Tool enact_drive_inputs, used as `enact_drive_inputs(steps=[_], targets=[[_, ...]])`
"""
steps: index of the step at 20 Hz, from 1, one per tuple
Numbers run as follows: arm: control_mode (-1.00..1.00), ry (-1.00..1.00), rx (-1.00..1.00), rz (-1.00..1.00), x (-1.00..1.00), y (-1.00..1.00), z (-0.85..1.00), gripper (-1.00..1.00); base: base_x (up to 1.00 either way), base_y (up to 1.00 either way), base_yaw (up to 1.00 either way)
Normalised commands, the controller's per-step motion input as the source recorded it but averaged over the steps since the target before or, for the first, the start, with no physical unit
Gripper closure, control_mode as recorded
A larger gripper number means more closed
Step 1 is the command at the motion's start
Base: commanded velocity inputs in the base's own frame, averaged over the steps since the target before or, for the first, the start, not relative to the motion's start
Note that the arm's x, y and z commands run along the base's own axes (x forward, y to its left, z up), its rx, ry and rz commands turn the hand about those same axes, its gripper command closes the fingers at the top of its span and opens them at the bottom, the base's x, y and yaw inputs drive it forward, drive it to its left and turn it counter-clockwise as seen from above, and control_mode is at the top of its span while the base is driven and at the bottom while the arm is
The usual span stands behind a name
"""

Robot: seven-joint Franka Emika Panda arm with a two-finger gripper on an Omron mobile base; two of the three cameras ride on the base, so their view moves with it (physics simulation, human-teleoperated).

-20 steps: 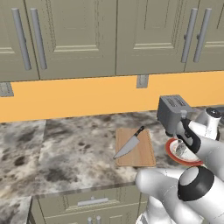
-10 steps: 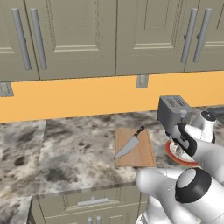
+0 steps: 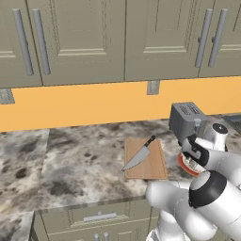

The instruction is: Pick up the knife from the drawer and place it on the cutting board. Then place the meat from the plate to the cutting board.

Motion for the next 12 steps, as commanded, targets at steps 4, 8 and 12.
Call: enact_drive_inputs(steps=[4, 8, 12], targets=[[-1.0, 0.04, 0.0, 0.0, 0.06, 0.0, -0.22, -1.0, 0.0, 0.0, 0.0], [-1.0, 0.05, 0.0, 0.0, 0.06, 0.0, -0.29, -1.0, 0.0, 0.0, 0.0], [-1.0, 0.04, 0.0, 0.04, 0.13, -0.11, -0.26, 1.0, 0.0, 0.0, 0.0]])
